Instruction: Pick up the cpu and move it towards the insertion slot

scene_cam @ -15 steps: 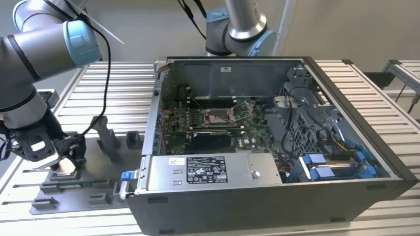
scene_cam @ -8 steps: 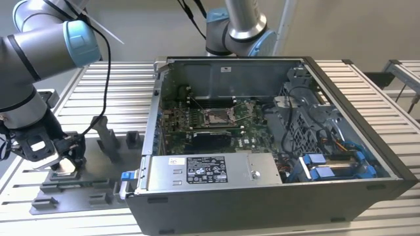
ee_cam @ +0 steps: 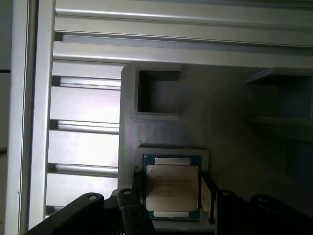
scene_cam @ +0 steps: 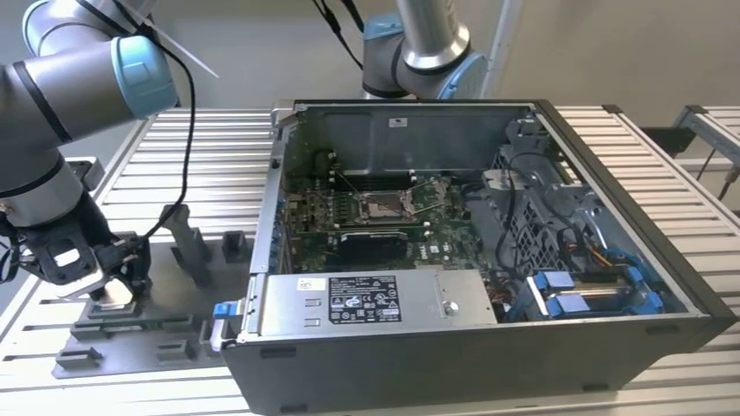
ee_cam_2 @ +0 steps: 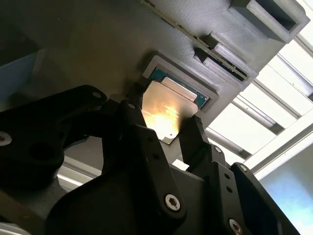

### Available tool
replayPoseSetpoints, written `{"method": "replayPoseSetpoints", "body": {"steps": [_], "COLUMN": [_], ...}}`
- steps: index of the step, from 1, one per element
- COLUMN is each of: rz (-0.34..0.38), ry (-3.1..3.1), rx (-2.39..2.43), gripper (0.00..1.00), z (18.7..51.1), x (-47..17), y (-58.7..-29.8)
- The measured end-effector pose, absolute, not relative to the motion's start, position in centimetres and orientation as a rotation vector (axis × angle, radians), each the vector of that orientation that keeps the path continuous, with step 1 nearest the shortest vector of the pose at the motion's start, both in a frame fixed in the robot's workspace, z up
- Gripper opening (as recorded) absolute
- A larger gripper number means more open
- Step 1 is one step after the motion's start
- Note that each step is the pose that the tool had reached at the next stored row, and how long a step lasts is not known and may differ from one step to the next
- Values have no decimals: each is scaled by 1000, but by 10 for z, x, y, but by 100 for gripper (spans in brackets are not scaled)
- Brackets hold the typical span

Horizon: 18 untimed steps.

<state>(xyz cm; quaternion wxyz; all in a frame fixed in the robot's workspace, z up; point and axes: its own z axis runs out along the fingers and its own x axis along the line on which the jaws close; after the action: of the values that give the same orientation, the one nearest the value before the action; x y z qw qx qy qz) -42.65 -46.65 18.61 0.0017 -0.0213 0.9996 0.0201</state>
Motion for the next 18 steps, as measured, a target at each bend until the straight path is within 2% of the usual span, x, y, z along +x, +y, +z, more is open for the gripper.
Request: {"method": "replayPoseSetpoints", "body": {"steps": [18], "rz": [63], "ry": [3137], "rx": [-67], "gripper": [0], "z": [240], "x": [-427], "y": [-467]}}
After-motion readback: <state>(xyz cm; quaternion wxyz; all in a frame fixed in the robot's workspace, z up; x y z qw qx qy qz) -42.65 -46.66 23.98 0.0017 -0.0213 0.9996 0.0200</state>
